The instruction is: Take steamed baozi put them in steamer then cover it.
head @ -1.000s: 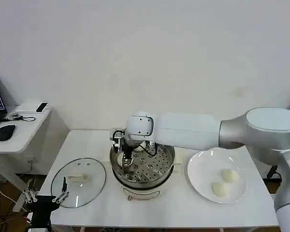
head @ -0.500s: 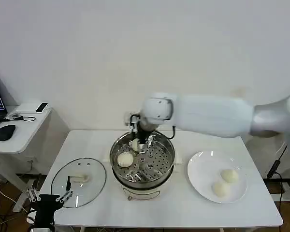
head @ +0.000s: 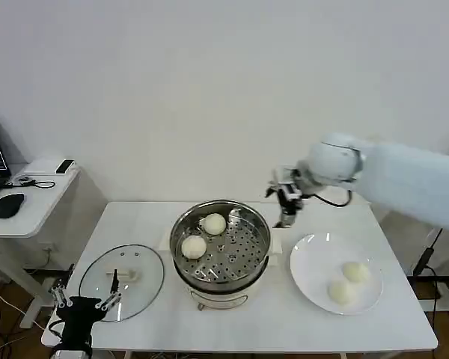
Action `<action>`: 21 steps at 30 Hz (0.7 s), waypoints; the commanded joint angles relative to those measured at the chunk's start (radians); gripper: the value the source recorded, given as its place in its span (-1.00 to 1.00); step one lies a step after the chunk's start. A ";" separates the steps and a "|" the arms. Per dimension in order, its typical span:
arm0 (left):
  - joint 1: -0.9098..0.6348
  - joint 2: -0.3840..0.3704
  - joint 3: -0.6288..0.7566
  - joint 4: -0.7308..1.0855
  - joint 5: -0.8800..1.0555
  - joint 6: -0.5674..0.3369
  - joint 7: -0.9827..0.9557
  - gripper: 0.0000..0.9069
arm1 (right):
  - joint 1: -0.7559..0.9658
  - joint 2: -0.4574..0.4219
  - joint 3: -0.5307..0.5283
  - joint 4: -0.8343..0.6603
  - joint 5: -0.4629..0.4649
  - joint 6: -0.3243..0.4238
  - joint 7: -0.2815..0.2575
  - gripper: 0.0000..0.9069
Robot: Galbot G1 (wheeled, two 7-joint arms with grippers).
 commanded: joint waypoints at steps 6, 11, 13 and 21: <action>-0.008 0.005 0.003 0.026 0.001 0.000 0.001 1.00 | -0.419 -0.347 0.286 0.054 -0.379 0.224 -0.122 1.00; -0.008 0.005 0.004 0.039 0.003 -0.001 0.001 1.00 | -0.628 -0.409 0.413 0.088 -0.454 0.291 -0.158 1.00; -0.008 0.006 0.003 0.042 0.003 -0.001 0.000 1.00 | -0.672 -0.420 0.439 0.096 -0.472 0.307 -0.167 1.00; -0.003 0.000 0.011 0.046 0.010 0.000 0.000 1.00 | -0.883 -0.417 0.638 0.121 -0.533 0.316 -0.172 1.00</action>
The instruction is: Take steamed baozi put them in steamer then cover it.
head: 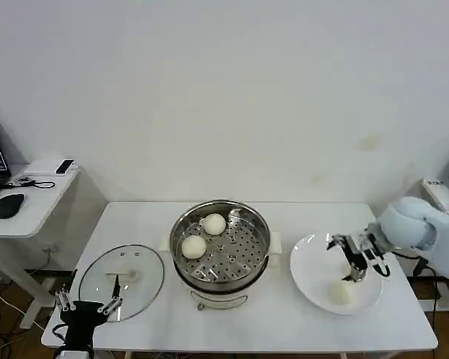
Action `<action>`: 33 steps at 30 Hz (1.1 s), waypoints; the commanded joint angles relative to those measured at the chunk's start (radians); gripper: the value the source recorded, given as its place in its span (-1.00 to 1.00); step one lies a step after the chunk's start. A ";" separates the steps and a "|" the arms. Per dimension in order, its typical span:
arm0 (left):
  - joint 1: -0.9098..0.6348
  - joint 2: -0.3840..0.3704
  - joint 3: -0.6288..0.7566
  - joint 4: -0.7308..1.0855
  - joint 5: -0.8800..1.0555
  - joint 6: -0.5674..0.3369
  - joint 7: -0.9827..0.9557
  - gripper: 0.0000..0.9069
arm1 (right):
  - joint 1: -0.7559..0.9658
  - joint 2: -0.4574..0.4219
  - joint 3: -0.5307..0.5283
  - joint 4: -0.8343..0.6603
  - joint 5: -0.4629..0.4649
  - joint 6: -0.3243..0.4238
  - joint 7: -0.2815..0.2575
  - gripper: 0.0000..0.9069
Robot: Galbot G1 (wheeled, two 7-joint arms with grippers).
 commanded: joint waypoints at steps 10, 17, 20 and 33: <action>0.010 -0.008 0.004 0.010 0.009 0.000 -0.001 1.00 | -0.440 -0.027 0.352 -0.028 -0.195 0.037 0.004 1.00; 0.012 -0.012 0.004 0.010 0.017 0.001 0.000 1.00 | -0.461 0.028 0.357 -0.076 -0.196 -0.008 0.020 1.00; 0.015 -0.012 0.002 0.010 0.017 0.000 0.000 1.00 | -0.461 0.044 0.349 -0.088 -0.194 -0.035 0.030 1.00; 0.012 -0.014 0.004 0.013 0.020 0.002 -0.001 1.00 | -0.452 0.088 0.323 -0.129 -0.164 -0.089 0.044 0.80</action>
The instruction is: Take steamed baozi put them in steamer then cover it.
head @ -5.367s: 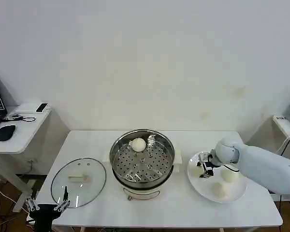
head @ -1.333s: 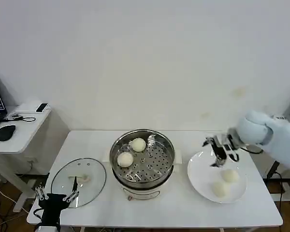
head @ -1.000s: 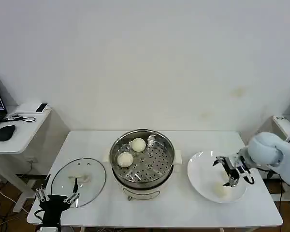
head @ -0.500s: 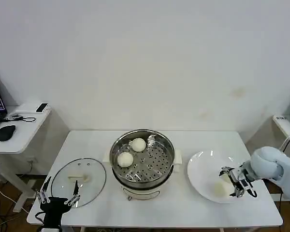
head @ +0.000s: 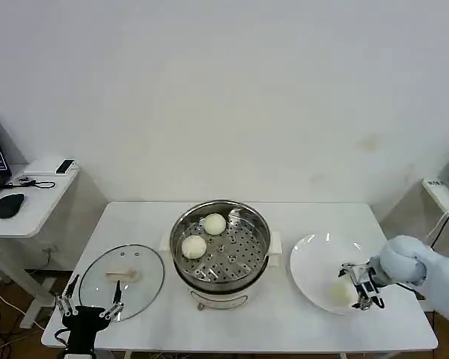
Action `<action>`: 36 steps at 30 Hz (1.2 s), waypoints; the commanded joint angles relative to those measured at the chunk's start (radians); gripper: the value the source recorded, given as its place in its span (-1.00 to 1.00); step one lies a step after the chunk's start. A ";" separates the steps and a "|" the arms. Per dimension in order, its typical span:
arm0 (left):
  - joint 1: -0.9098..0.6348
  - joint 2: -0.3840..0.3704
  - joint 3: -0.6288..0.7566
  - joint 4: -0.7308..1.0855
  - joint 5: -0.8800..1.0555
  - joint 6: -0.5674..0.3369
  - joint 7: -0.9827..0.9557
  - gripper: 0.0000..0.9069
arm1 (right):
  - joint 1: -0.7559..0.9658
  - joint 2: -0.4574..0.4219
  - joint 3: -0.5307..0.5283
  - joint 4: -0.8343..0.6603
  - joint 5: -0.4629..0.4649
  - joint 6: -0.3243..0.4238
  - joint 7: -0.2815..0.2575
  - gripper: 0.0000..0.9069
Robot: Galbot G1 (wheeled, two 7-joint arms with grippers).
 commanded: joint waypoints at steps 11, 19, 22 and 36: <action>-0.003 -0.001 0.002 0.002 0.004 -0.001 -0.001 1.00 | 0.003 0.040 -0.018 -0.043 0.046 -0.084 0.013 0.38; 0.006 -0.001 0.003 -0.015 0.005 0.000 0.000 1.00 | 0.044 0.036 -0.037 -0.041 0.069 -0.096 -0.015 0.38; 0.005 -0.001 0.003 -0.013 0.004 0.000 0.000 1.00 | 0.094 0.025 -0.056 -0.029 0.074 -0.089 -0.036 0.38; 0.000 0.004 0.000 -0.011 0.001 -0.007 -0.002 1.00 | 0.508 0.016 -0.197 0.006 0.190 -0.072 -0.071 0.40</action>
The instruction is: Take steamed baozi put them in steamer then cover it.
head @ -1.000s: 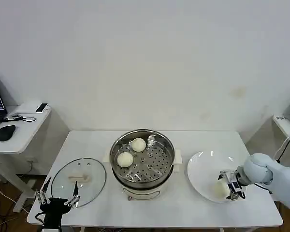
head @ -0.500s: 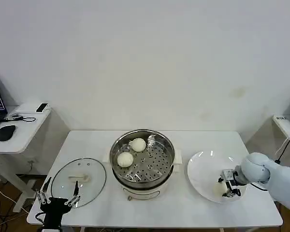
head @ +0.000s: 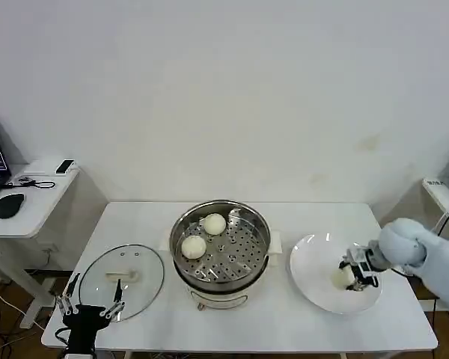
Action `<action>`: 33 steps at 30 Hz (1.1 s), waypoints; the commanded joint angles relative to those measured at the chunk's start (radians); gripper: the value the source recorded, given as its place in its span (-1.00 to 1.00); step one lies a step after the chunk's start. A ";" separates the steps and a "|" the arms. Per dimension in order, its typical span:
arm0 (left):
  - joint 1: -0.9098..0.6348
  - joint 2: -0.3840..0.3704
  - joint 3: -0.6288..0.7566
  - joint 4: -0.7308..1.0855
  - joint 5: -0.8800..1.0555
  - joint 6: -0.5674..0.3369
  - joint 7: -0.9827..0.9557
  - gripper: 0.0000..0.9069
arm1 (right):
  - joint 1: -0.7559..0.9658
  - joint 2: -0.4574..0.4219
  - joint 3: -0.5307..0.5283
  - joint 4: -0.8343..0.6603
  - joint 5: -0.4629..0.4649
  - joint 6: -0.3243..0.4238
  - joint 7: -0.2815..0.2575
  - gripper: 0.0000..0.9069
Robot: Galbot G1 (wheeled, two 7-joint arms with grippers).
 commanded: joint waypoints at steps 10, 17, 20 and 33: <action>0.000 -0.006 -0.002 -0.009 -0.001 -0.001 -0.002 1.00 | 0.707 0.163 -0.340 0.008 0.228 -0.014 -0.008 0.40; 0.010 -0.020 -0.008 -0.017 0.002 -0.002 -0.004 1.00 | 0.763 0.361 -0.422 0.041 0.304 -0.017 0.021 0.40; 0.011 -0.024 -0.015 -0.019 0.001 -0.001 -0.004 1.00 | 0.761 0.426 -0.458 0.043 0.316 -0.001 0.020 0.40; 0.015 -0.054 -0.048 -0.037 -0.003 -0.001 -0.006 1.00 | 0.749 0.704 -0.540 -0.032 0.251 0.160 -0.007 0.40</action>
